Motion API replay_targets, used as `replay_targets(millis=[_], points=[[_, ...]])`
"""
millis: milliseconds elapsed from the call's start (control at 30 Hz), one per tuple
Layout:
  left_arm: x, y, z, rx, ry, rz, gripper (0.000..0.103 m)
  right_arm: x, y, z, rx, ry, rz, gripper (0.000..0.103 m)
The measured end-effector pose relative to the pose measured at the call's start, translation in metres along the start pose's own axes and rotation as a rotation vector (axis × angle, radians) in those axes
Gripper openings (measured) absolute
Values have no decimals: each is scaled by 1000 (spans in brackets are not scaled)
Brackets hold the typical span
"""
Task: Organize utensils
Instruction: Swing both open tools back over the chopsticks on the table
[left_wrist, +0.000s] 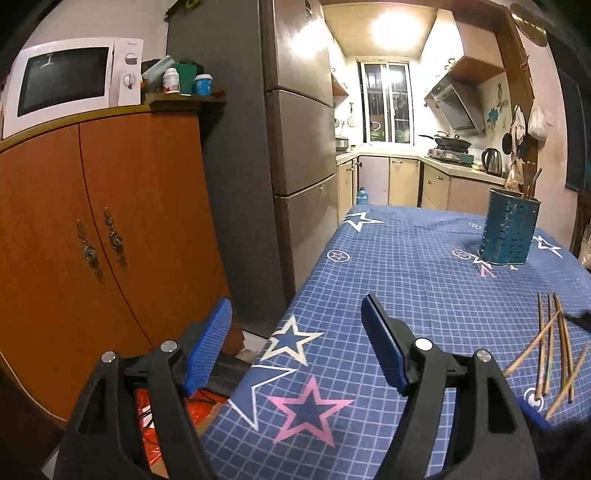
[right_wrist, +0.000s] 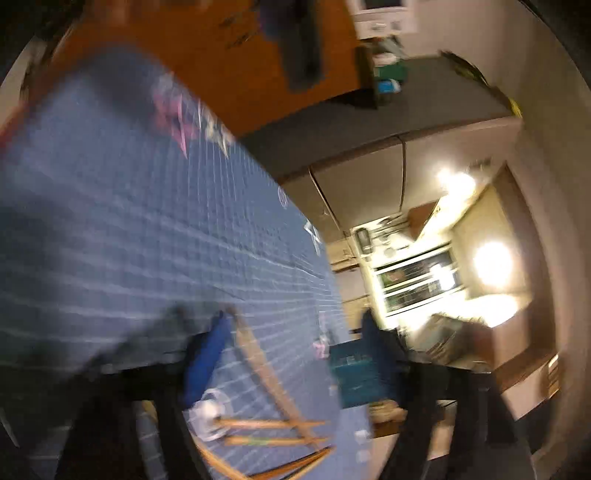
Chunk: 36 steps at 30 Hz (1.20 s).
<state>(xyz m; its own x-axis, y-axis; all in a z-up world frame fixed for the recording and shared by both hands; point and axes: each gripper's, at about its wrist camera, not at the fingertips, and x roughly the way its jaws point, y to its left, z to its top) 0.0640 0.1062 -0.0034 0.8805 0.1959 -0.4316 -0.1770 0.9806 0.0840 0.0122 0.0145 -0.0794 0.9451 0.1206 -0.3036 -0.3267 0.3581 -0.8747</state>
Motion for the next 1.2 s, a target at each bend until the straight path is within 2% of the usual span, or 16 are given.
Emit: replay_targets(millis=[167, 267, 300, 367, 500, 567, 600, 700, 733, 867, 900, 1000, 1067, 1133, 1200], points=[[6, -3, -10, 9, 41, -15, 71, -61, -21, -16, 167, -2, -74, 76], [9, -12, -18, 23, 69, -45, 71, -72, -54, -49, 356, 33, -111, 76], [10, -17, -20, 31, 78, -56, 71, -70, -68, -66, 455, 74, -103, 76], [8, -28, -24, 63, 78, -73, 71, -74, -85, -99, 653, 114, -44, 75], [3, -38, -30, 107, 69, -87, 71, -101, -95, -150, 972, 92, 85, 75], [0, -42, -31, 131, 61, -104, 71, -112, -93, -172, 1114, 96, 146, 65], [-2, -46, -31, 150, 57, -123, 71, -111, -92, -180, 1173, 100, 172, 57], [-8, -57, -29, 214, 45, -179, 71, -117, -85, -200, 1328, 120, 218, 45], [-10, -60, -29, 233, 40, -195, 71, -116, -83, -200, 1344, 124, 221, 41], [-5, -73, -25, 294, 83, -357, 71, -120, -74, -191, 1346, 127, 238, 41], [1, -76, -23, 312, 99, -372, 71, -121, -71, -188, 1340, 135, 233, 41], [12, -87, -18, 382, 101, -340, 68, -114, -66, -183, 1344, 154, 268, 41], [13, -91, -14, 404, 102, -334, 68, -112, -61, -173, 1274, 163, 284, 41], [10, -91, -11, 395, 89, -349, 68, -110, -51, -156, 1190, 151, 335, 34], [7, -92, -15, 389, 91, -360, 68, -105, -44, -141, 1138, 139, 372, 33]])
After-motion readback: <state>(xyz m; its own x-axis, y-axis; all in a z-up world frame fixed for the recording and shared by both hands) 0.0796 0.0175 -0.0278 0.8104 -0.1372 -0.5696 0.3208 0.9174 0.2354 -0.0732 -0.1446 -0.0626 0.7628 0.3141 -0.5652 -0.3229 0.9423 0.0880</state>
